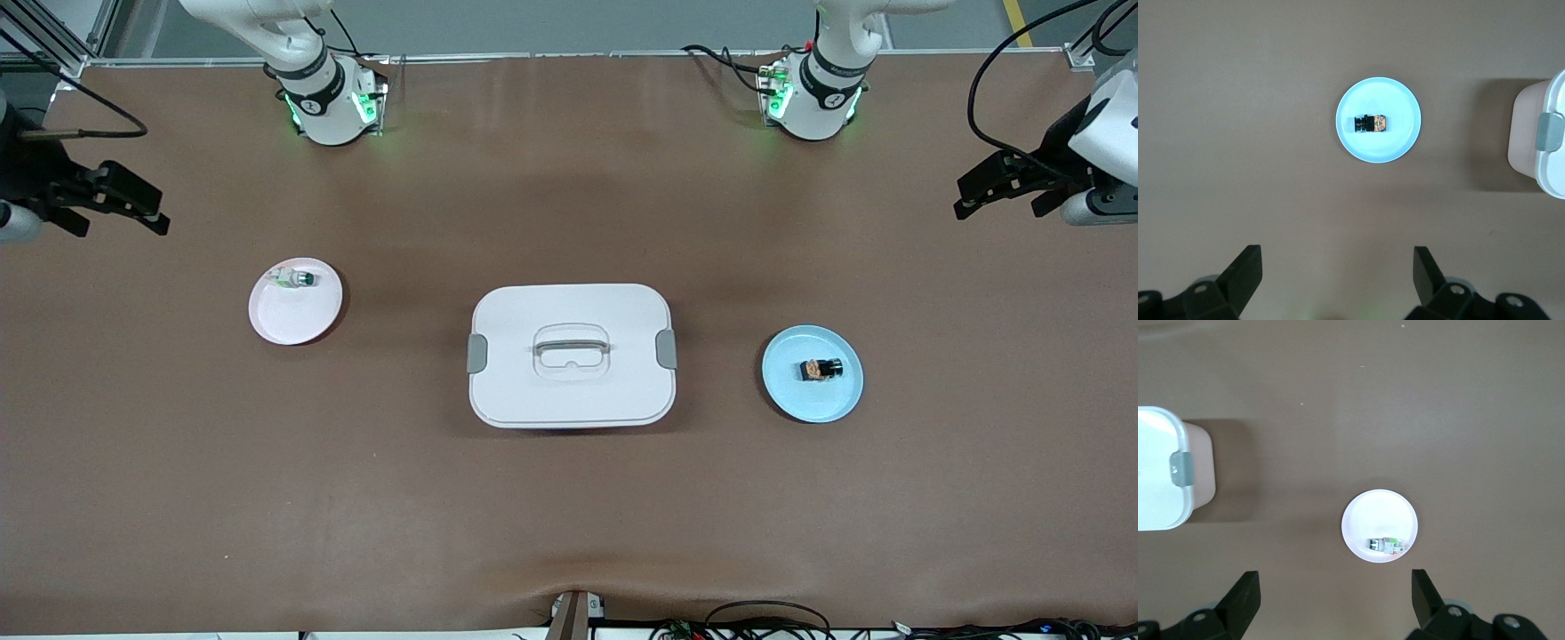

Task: Transfer orange switch to right arm and place
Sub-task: 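Move the left gripper over the orange switch on the blue plate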

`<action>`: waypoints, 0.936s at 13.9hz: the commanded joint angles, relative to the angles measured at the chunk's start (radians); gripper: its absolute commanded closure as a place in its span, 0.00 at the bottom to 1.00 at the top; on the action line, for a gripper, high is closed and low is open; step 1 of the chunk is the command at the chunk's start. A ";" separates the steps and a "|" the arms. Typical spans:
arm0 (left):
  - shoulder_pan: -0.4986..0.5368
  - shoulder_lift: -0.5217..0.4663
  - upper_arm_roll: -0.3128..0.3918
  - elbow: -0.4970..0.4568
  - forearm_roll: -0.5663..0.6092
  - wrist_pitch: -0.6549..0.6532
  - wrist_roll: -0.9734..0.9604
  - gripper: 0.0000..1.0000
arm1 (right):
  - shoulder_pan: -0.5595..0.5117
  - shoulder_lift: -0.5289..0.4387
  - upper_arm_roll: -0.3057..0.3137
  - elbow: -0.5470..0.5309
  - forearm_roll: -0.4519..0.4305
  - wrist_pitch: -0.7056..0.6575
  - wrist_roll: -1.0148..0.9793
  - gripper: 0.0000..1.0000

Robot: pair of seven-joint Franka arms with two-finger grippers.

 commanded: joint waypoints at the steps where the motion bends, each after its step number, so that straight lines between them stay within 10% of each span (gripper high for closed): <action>1: -0.003 0.012 0.006 0.028 -0.015 -0.023 0.007 0.00 | 0.031 -0.027 0.006 -0.024 -0.038 0.002 0.040 0.00; 13: 0.040 0.048 0.001 -0.018 -0.016 -0.040 0.004 0.00 | 0.017 -0.026 -0.003 -0.024 -0.038 0.006 0.042 0.00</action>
